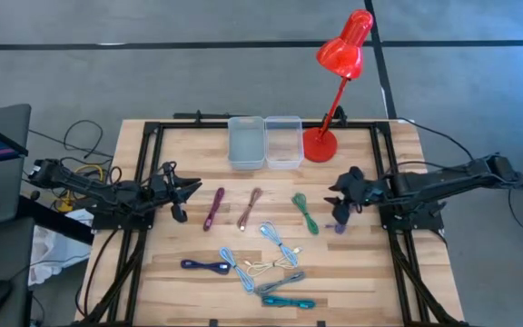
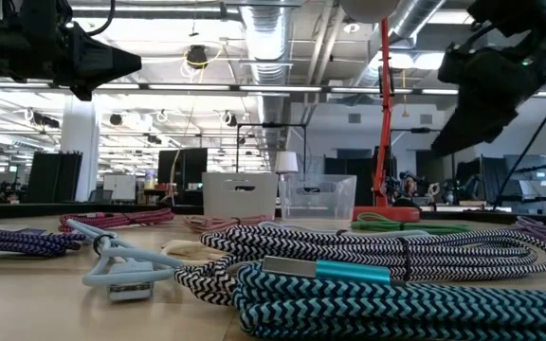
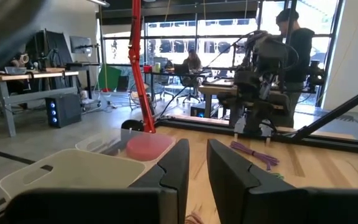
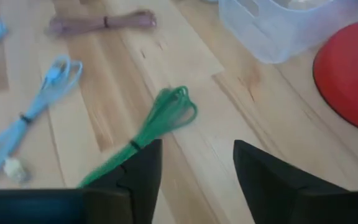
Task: Pick & Place USB Port
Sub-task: Put the green charger cable into the transparent bin
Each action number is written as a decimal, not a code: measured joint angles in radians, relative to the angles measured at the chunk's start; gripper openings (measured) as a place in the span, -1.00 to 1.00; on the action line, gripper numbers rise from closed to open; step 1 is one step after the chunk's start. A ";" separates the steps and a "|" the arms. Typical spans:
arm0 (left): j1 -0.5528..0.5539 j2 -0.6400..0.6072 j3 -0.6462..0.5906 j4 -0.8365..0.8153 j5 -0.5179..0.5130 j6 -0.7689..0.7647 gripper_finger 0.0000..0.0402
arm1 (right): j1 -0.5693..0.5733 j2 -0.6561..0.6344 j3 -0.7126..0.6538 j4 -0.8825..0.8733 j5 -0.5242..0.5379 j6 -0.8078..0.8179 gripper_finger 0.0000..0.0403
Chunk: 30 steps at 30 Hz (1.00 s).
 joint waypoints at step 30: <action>0.000 0.000 0.000 0.000 -0.085 0.027 -0.71 | 0.047 0.437 0.088 0.355 -0.116 0.251 -0.23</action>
